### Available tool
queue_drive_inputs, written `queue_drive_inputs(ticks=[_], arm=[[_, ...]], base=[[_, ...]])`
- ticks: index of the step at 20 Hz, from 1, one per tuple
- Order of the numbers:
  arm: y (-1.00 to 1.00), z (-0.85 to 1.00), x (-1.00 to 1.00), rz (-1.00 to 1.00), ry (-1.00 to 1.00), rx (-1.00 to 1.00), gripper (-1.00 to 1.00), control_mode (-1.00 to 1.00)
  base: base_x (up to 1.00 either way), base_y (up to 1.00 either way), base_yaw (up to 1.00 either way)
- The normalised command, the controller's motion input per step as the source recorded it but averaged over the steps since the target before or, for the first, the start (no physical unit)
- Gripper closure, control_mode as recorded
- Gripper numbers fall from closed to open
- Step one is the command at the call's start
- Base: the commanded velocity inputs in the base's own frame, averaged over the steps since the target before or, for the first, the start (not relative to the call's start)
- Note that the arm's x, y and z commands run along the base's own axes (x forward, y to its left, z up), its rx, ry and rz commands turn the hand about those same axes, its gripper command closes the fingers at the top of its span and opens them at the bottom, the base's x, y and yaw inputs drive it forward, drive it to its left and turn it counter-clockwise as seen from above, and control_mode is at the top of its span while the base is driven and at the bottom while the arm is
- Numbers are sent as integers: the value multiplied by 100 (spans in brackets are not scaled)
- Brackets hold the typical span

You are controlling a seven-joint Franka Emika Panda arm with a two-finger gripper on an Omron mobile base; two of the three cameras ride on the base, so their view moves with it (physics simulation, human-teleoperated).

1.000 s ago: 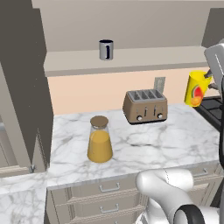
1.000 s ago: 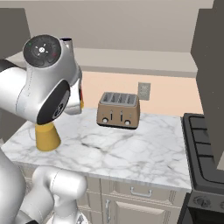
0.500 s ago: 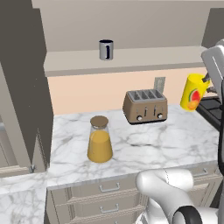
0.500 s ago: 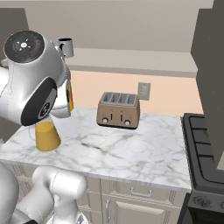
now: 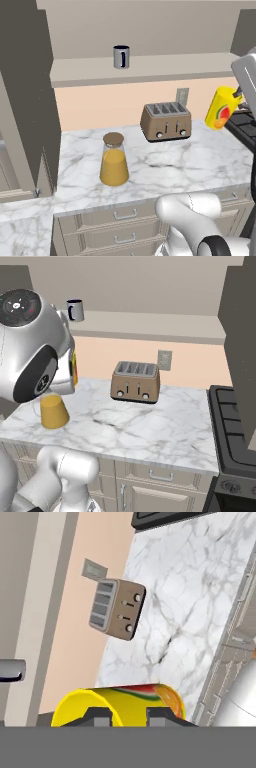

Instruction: There is a tray on the dining counter. Grab the cup, mug, and pitcher and place them on the tray. The pitcher may be placed next to the tray if it cannot fit the tray.

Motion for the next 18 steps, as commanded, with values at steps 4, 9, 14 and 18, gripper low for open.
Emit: queue_drive_inputs(ticks=[4, 9, 14, 18], arm=[[0, 0, 0, 0, 0, 0, 100, 100], [0, 0, 0, 0, 0, 0, 100, 100], [0, 0, 0, 0, 0, 0, 100, 100], [0, 0, 0, 0, 0, 0, 100, 100]], base=[[-28, 0, 0], [-49, -1, -1], [-62, -12, -11], [-41, -6, -29]])
